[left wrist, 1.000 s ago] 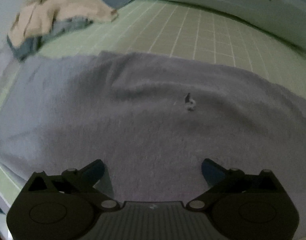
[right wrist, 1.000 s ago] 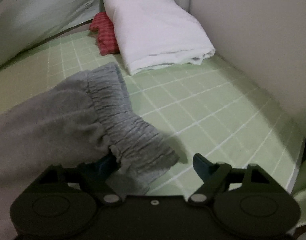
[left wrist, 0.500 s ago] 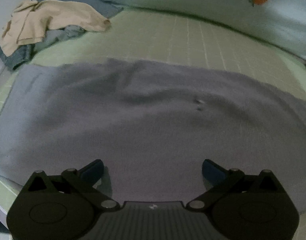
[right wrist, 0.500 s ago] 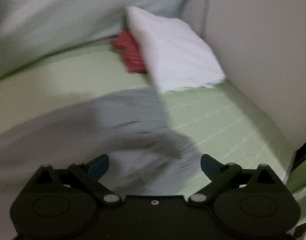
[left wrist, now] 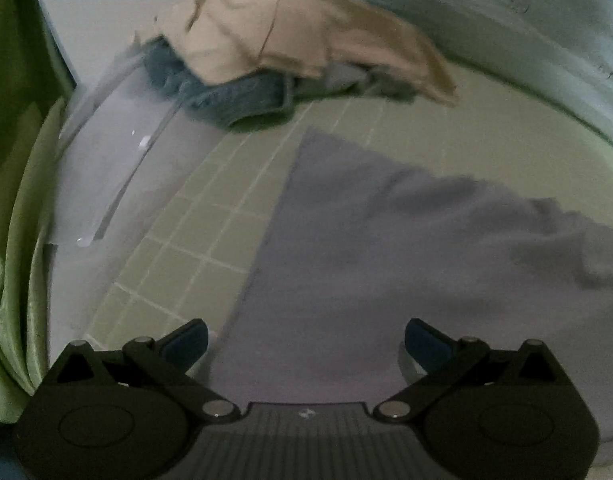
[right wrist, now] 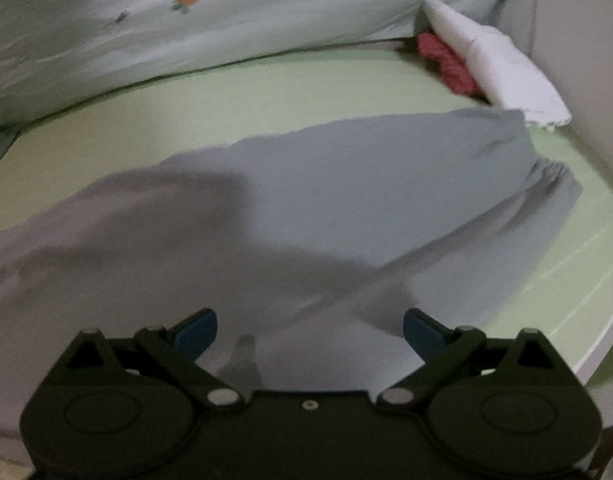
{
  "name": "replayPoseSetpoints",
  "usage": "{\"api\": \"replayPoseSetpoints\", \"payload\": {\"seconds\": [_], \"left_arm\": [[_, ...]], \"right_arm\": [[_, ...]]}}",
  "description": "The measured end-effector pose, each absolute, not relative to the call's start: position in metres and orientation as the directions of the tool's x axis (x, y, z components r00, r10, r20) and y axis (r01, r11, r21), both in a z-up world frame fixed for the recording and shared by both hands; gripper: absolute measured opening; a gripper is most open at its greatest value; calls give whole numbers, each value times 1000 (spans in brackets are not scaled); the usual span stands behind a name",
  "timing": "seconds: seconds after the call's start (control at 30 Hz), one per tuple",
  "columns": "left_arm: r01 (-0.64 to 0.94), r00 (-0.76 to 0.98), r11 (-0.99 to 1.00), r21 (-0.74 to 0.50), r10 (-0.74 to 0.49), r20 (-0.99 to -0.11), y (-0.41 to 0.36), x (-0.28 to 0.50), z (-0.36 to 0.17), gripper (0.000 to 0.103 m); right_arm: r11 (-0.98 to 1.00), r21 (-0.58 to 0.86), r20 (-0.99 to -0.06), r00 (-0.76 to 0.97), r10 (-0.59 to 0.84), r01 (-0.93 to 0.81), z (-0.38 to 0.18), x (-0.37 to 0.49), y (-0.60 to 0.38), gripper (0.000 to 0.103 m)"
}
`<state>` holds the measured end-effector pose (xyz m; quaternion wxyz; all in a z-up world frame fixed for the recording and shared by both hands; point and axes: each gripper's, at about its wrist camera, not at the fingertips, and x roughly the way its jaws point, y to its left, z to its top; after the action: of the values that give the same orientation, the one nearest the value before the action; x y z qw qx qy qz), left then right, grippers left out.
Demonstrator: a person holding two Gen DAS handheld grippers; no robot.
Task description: Fold clothes
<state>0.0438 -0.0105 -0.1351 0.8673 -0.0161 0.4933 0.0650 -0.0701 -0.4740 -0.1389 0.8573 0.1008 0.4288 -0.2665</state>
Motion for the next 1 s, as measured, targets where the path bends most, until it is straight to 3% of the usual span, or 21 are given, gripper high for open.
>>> {"api": "replayPoseSetpoints", "payload": {"seconds": [0.47, 0.5, 0.6, 0.67, 0.77, 1.0], "left_arm": [[-57, 484, 998, -4, 24, -875, 6, 51, -149, 100], [-37, 494, 999, -3, 16, -869, 4, 50, -147, 96], [11, 511, 1000, -9, -13, -859, -4, 50, -140, 67], [26, 515, 999, -19, -30, -856, -9, 52, -136, 39], [44, 496, 998, -53, -68, -866, -18, 62, -133, 13], [10, 539, 998, -60, -56, -840, -58, 72, -107, 12]], "right_arm": [[841, -79, -814, 453, -365, 536, -140, -65, -391, 101], [839, -83, -814, 449, -369, 538, -140, -65, -391, 101], [835, -91, -813, 443, -376, 542, -142, -67, -391, 101], [834, -80, -813, 448, -372, 547, -142, -71, -394, 101], [819, -59, -808, 454, -375, 571, -141, -78, -407, 101], [785, -23, -798, 461, -387, 620, -133, -102, -463, 101]]}}
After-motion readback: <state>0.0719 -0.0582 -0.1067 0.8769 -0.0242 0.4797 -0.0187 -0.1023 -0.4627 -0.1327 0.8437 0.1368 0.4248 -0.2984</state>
